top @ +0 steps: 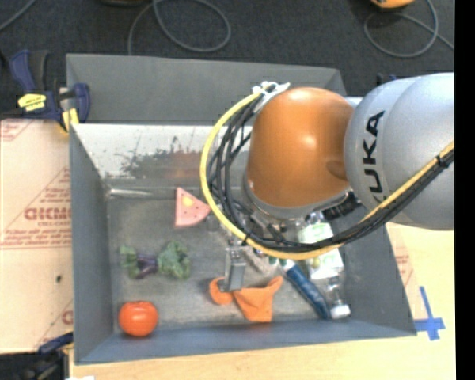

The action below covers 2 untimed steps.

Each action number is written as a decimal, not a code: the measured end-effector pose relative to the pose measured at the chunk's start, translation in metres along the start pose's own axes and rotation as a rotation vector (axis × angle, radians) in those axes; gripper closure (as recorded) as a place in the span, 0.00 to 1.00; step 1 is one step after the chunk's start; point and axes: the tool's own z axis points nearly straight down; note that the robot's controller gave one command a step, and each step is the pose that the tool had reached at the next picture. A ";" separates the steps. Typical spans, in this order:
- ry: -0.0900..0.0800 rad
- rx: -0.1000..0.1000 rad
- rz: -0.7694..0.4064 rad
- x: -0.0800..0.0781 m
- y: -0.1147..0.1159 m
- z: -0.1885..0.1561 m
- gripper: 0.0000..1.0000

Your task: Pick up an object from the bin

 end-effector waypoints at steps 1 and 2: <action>-0.005 -0.001 -0.007 -0.005 -0.032 0.044 0.00; 0.003 0.002 0.081 -0.012 -0.049 0.082 0.00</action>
Offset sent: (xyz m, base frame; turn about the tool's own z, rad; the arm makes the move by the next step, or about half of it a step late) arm 0.0164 -0.0434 -0.0915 0.1018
